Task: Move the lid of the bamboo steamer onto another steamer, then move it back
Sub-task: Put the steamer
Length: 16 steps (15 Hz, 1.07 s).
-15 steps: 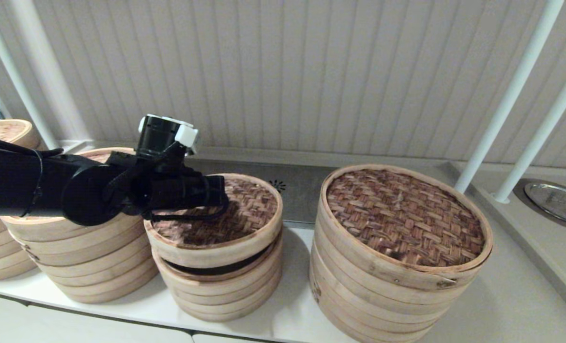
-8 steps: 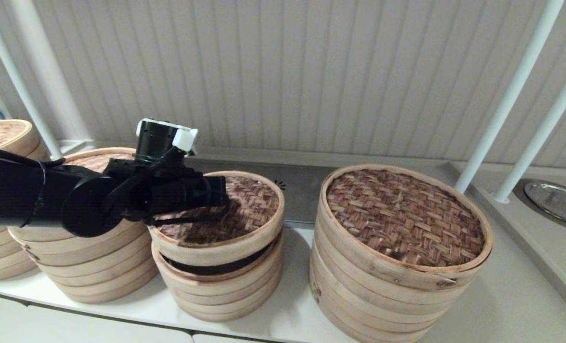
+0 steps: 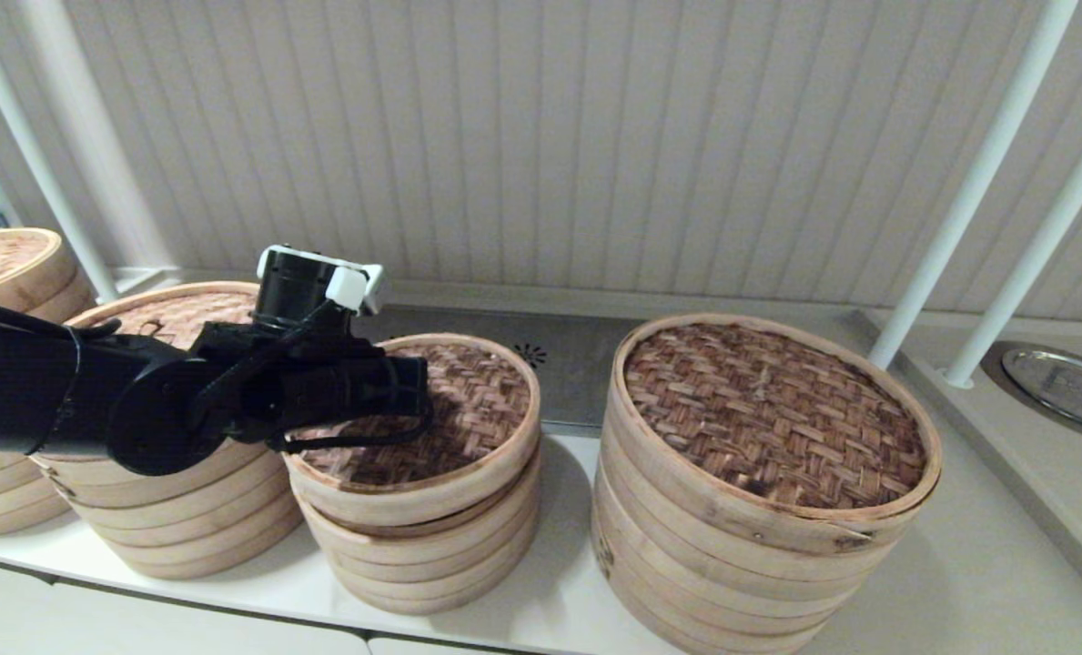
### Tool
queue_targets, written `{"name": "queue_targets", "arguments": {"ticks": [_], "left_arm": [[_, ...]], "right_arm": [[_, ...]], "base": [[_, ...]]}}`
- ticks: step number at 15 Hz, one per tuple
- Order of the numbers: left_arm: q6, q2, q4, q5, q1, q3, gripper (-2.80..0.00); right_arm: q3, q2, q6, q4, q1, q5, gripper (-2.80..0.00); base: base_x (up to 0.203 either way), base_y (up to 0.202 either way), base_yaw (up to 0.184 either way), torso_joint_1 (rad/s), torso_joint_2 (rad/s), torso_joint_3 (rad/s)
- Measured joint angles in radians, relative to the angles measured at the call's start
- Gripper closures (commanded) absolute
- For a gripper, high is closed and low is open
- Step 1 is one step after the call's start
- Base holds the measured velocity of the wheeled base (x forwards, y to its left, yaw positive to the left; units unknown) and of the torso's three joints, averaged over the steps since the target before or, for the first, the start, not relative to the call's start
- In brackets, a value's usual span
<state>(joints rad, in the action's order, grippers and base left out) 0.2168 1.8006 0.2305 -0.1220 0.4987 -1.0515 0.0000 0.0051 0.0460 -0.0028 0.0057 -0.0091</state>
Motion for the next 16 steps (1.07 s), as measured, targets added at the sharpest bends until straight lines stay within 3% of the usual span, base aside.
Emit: {"name": "queue_targets", "arguments": {"ticks": [16], "left_arm": [[-0.042, -0.022, 0.084, -0.028, 0.028, 0.06, 0.0]], "right_arm": [[0.0, 0.0, 0.0, 0.0, 0.0, 0.0, 0.0]], "base": [[0.0, 0.0, 0.0, 0.0, 0.0, 0.0]]}}
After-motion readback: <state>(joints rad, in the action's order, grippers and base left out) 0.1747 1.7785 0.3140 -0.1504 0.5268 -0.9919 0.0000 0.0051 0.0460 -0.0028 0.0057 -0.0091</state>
